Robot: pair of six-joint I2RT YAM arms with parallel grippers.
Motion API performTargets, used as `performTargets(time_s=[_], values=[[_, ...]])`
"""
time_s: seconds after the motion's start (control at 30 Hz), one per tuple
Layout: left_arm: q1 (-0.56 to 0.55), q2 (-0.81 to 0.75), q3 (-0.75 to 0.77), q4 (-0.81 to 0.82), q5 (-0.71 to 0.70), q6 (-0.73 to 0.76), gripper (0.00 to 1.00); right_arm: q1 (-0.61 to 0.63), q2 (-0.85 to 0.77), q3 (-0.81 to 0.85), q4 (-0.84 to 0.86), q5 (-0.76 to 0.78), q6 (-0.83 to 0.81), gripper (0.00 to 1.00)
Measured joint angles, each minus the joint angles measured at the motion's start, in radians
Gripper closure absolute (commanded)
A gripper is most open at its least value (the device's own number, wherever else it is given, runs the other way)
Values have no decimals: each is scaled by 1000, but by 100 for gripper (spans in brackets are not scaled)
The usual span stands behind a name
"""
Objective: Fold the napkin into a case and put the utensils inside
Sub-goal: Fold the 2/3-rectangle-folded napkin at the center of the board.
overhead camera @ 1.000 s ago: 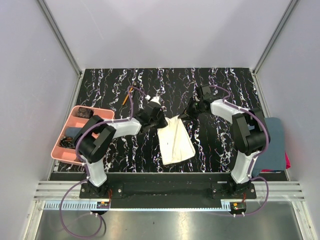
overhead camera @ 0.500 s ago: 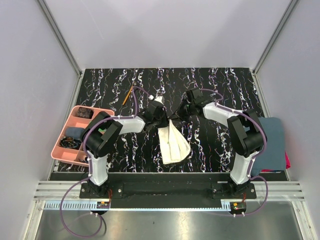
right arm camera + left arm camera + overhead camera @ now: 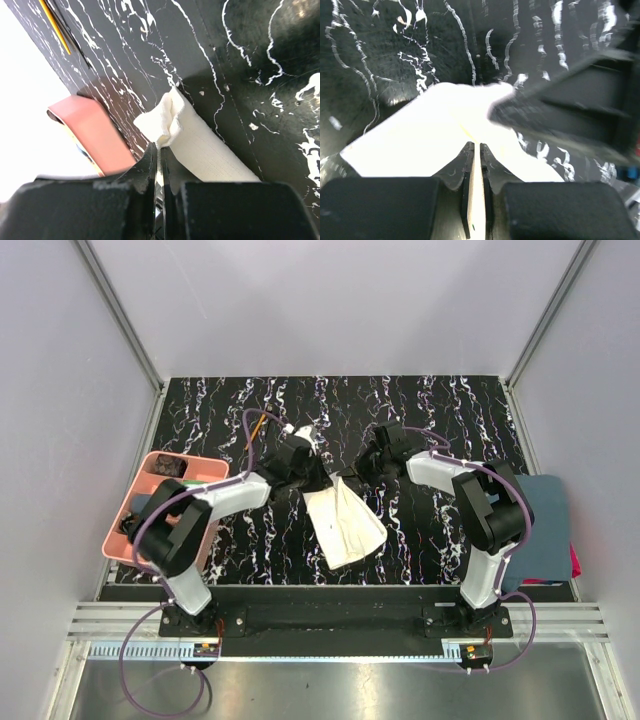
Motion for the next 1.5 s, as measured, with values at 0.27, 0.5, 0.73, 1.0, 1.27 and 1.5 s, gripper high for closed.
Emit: performTargets(time_s=[0.27, 0.5, 0.73, 1.0, 1.27, 1.5], values=[[35, -146, -88, -55, -28, 3, 94, 0, 0, -3, -1, 12, 4, 100], [72, 13, -109, 3, -14, 3, 95, 6, 0, 0, -13, 23, -6, 100], [71, 58, -106, 111, 5, -13, 96, 72, 2, 45, -51, 76, 8, 99], [71, 62, -107, 129, 14, -13, 96, 164, 2, 62, -55, 198, 90, 97], [74, 15, -163, 145, 33, 12, 71, 169, 34, -3, 34, 267, 155, 94], [100, -104, -211, 107, 97, 46, 40, 171, 53, -19, 95, 273, 197, 92]])
